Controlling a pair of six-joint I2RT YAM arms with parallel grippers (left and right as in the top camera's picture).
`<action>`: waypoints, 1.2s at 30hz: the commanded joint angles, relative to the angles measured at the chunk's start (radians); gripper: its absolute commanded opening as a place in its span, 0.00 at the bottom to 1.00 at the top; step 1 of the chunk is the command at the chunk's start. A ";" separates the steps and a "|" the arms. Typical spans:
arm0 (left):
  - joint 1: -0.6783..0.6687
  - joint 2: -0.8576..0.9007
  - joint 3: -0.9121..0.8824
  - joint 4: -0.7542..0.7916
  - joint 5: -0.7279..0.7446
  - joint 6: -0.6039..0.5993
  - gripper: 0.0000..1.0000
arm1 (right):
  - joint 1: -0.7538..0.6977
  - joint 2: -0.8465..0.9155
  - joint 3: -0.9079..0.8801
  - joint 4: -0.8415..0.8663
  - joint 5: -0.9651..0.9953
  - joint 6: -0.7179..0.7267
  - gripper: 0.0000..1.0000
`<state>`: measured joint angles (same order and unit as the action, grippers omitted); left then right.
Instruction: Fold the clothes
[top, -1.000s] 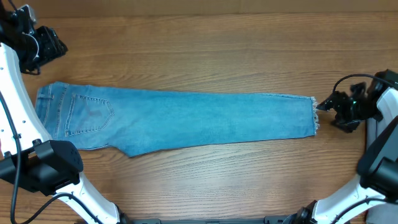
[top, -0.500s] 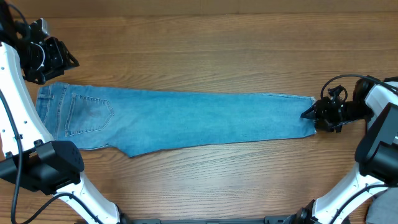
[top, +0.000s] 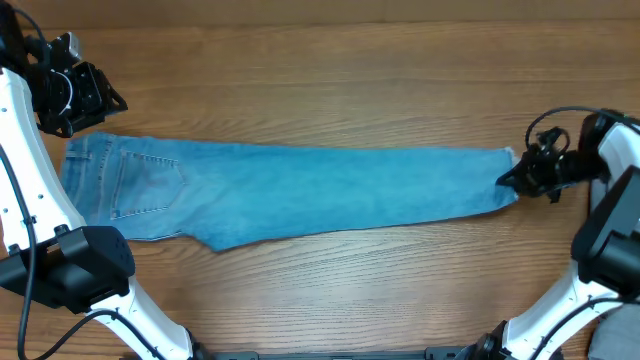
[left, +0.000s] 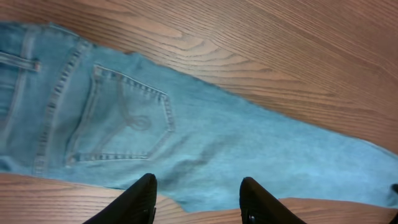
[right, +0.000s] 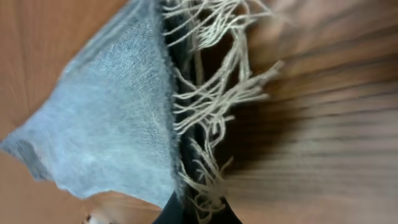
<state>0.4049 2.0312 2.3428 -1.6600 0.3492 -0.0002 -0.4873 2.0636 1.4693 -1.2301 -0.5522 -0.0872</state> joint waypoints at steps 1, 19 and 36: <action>-0.006 0.000 0.022 -0.001 0.014 0.024 0.47 | 0.013 -0.129 0.056 -0.003 0.028 0.072 0.04; -0.006 0.000 0.022 -0.019 0.015 0.023 0.47 | 0.600 -0.190 0.028 -0.034 0.183 0.305 0.04; -0.006 -0.001 0.022 -0.029 0.019 0.023 0.46 | 0.825 -0.188 -0.005 0.097 0.257 0.507 0.07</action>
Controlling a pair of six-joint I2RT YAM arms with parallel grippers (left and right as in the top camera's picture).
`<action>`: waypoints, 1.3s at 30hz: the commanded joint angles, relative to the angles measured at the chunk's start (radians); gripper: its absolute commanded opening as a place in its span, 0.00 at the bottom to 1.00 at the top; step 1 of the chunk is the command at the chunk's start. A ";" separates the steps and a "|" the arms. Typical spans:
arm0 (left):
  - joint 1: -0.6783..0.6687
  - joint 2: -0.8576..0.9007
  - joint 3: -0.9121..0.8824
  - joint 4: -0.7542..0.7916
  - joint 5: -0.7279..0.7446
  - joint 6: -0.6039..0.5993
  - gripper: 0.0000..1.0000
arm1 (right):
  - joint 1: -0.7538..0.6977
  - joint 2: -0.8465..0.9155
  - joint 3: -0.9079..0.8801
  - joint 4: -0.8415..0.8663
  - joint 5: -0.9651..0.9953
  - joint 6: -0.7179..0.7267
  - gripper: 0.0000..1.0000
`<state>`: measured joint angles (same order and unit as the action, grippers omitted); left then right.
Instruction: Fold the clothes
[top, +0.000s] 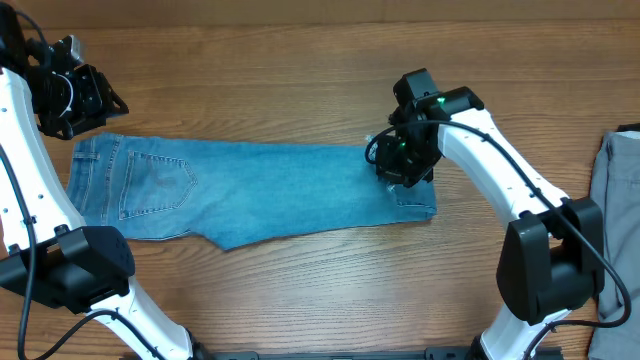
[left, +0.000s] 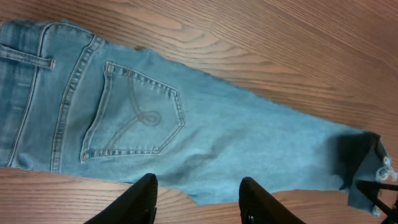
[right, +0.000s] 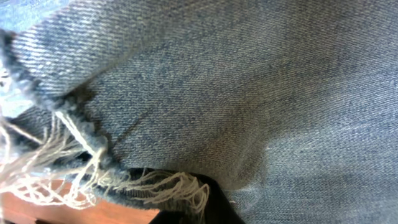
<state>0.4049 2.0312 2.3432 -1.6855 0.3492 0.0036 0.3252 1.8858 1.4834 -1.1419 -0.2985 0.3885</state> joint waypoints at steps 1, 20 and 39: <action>-0.006 0.000 0.021 -0.004 0.019 0.019 0.46 | 0.018 -0.011 -0.029 0.018 -0.002 0.032 0.07; -0.006 0.000 0.022 -0.004 0.018 0.019 0.47 | -0.044 -0.029 -0.057 0.104 -0.148 -0.088 0.43; -0.006 0.000 0.021 -0.004 0.018 0.019 0.47 | 0.022 -0.027 -0.228 0.167 -0.020 -0.047 0.61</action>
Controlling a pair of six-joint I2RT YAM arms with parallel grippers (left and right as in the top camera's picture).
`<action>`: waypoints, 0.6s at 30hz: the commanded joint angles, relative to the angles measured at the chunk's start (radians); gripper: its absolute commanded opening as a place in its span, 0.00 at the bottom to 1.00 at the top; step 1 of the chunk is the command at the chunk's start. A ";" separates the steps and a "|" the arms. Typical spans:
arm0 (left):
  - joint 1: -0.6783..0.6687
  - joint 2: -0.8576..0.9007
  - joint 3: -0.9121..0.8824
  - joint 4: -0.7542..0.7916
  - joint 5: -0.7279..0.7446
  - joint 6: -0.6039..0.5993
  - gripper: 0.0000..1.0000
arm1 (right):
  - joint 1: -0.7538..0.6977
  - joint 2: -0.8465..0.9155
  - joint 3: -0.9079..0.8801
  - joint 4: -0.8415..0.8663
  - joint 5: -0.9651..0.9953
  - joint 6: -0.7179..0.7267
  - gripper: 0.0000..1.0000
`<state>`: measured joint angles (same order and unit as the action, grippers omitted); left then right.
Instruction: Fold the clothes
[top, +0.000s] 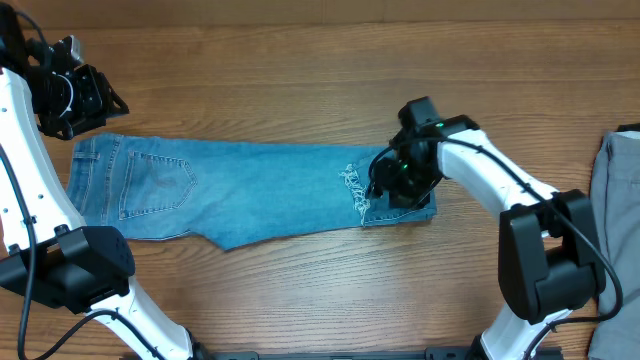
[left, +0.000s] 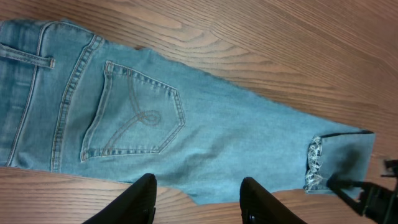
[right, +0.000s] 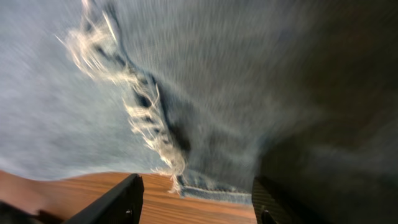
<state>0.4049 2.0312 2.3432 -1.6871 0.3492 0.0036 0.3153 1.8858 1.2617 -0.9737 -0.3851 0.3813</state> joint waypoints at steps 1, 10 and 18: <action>-0.006 0.000 0.021 -0.003 0.018 0.019 0.47 | 0.047 -0.027 -0.006 -0.001 0.084 -0.067 0.60; -0.006 0.000 0.021 -0.002 0.018 0.019 0.47 | 0.192 -0.027 -0.006 0.053 0.354 -0.095 0.60; -0.006 0.000 0.021 -0.002 0.019 0.019 0.47 | 0.246 0.017 -0.006 0.107 0.542 -0.067 0.57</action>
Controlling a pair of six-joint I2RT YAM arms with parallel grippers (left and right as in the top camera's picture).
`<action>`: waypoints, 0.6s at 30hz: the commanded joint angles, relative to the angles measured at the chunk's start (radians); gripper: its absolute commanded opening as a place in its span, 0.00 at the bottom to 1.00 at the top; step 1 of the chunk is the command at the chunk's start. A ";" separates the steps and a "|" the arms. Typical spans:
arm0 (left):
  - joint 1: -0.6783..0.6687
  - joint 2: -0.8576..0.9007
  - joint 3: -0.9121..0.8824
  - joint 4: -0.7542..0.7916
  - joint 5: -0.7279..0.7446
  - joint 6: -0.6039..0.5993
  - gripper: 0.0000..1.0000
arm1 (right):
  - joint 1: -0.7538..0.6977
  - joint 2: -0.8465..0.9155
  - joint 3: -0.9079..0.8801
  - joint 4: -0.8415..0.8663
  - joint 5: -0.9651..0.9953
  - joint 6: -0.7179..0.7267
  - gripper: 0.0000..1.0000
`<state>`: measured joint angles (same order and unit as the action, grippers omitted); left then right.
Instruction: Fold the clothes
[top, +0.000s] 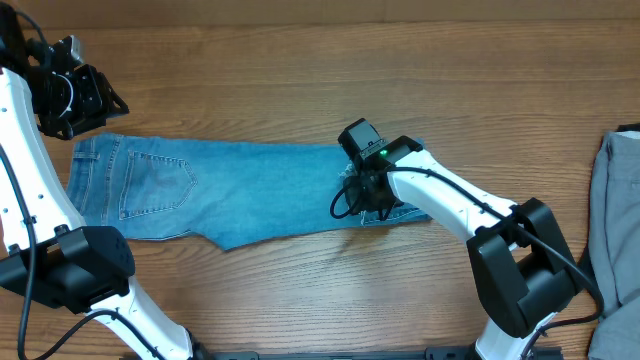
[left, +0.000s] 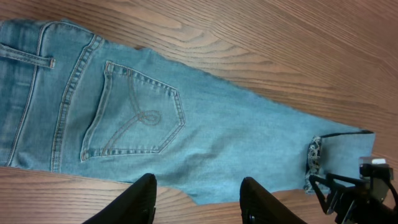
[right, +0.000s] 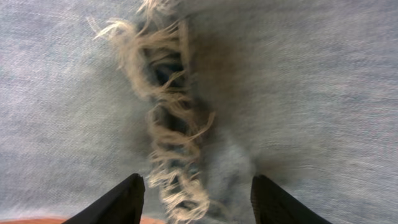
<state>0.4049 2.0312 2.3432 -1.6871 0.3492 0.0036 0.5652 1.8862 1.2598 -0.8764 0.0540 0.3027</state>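
Observation:
Blue jeans (top: 230, 190) lie flat across the table, waist and back pocket (left: 134, 118) to the left. The leg end is folded back over the leg, with its frayed hem (top: 352, 188) lying on top. My right gripper (top: 362, 190) hovers open just over that hem. In the right wrist view the pale fringe (right: 177, 124) runs between its spread fingers (right: 118, 202). My left gripper (left: 199, 202) is open and empty, held high above the waist end at the far left (top: 95, 100).
A grey garment (top: 618, 220) lies at the table's right edge. Bare wooden table (top: 330, 290) surrounds the jeans. The right arm reaches in from the lower right across the folded leg end.
My right gripper has moved left from the folded leg end to directly over the frayed hem, still open. The jeans and my left gripper have not moved.
The jeans lay at full length with my right gripper shut on the hem at the far right. Then the hem was over the leg, still gripped. Then it lay released on the leg, gripper open. Now the gripper is over the fringe.

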 joint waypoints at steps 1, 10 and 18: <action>-0.006 0.000 0.021 -0.002 0.019 0.019 0.47 | -0.003 0.034 -0.004 0.012 0.104 0.011 0.56; -0.006 0.000 0.021 -0.002 0.018 0.019 0.48 | -0.003 0.092 0.005 -0.001 0.104 0.006 0.25; -0.006 0.000 0.021 -0.002 0.018 0.019 0.48 | -0.003 0.079 0.113 -0.081 0.103 0.004 0.04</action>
<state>0.4049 2.0312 2.3432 -1.6871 0.3492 0.0036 0.5644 1.9575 1.3121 -0.9501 0.1417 0.3099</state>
